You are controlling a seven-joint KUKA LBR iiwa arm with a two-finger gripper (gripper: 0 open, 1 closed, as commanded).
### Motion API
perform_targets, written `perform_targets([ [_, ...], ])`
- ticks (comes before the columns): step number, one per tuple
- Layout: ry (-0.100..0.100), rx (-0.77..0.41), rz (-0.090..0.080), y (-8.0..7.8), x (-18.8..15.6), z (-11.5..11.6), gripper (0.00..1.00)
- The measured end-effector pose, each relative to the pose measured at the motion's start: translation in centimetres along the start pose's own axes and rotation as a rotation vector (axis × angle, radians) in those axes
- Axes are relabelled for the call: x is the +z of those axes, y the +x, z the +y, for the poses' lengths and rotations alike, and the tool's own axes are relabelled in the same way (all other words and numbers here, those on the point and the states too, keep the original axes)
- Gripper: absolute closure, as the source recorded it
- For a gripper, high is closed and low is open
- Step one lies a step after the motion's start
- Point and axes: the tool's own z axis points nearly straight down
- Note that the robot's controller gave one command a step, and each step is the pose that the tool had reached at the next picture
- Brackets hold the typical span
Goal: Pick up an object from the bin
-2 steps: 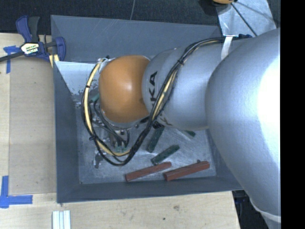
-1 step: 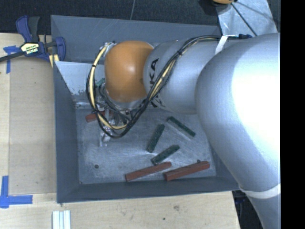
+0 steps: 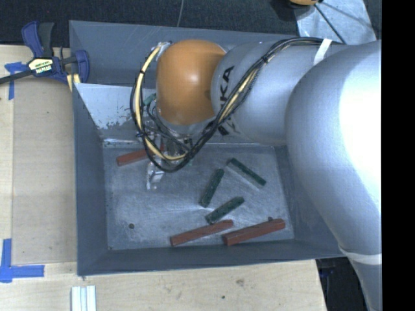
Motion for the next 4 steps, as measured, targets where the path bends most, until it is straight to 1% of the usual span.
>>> perform_targets([
  [1,-0.001,-0.010,-0.005,-0.6,-1.6,-0.5,0.00],
  [2,-0.001,0.134,-0.003,-1.2,4.1,-1.1,0.00],
  [3,-0.001,0.133,-0.007,-1.1,3.0,-1.0,1.00],
  [4,-0.001,0.133,-0.007,-1.1,3.0,-1.0,1.00],
])
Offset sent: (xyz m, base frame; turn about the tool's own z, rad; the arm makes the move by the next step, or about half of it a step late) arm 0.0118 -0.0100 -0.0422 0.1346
